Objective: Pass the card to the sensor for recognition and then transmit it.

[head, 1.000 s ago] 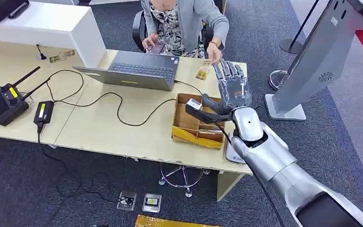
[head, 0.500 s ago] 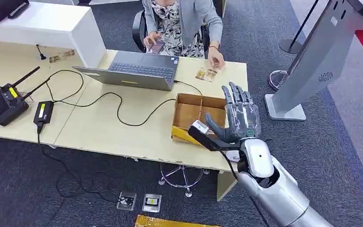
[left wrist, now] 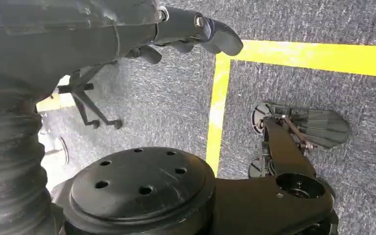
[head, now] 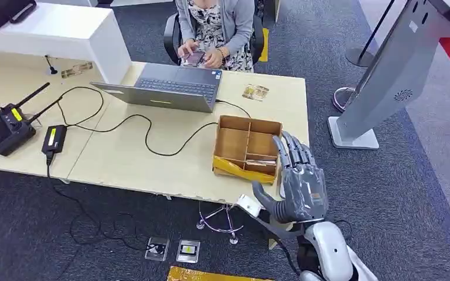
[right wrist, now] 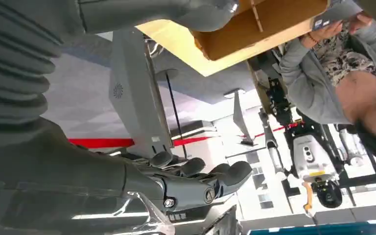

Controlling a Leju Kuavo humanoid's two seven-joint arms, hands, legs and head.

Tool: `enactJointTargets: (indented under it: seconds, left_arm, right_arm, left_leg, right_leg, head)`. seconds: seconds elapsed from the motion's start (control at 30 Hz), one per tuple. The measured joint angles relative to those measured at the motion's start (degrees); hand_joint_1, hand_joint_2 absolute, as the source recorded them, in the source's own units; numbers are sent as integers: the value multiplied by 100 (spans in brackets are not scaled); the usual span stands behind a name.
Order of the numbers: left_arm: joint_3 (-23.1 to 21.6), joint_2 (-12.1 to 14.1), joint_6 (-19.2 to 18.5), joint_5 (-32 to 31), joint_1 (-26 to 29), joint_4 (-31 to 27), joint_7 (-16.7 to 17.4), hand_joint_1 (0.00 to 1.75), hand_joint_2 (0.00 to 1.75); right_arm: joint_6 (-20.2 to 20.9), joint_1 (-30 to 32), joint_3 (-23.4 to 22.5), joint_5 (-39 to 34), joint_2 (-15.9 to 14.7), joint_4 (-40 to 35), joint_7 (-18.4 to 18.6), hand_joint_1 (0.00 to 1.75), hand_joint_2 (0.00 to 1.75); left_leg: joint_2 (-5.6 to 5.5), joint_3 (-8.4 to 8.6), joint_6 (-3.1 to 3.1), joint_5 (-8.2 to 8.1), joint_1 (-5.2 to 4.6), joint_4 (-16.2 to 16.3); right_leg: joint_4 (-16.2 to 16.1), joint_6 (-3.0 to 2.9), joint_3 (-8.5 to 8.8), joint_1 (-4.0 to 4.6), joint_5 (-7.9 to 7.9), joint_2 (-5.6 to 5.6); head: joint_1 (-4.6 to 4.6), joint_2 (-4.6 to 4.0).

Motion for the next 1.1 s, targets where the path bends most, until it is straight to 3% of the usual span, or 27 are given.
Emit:
enactJointTargets:
  seconds: [0.3, 0.87, 1.1]
  left_arm:
    - [4, -76, 195, 66, -16, 0, 247, 0, 175]
    - [7, -109, 120, -9, -24, -11, 321, 0, 175]
    - [5, -107, 31, -59, -24, -13, 299, 0, 175]
  right_arm:
    - [-166, 74, 328, 811, 623, 785, 13, 0, 175]
    - [-33, -424, 656, 887, 1521, 2476, 28, 0, 175]
    - [-33, -629, 715, 870, 1729, 2923, 111, 0, 175]
  left_leg:
    - [0, -2, -1, 1, 2, -1]
    - [-2, -2, -1, 2, 2, -1]
    - [-4, -5, -1, 2, 2, -1]
  right_leg:
    - [1, -1, -1, 2, 0, -1]
    - [2, -1, -2, 2, 0, 1]
    - [2, -1, -3, 2, 0, 0]
  head:
    - [-2, 0]
    - [0, 0]
    - [2, 0]
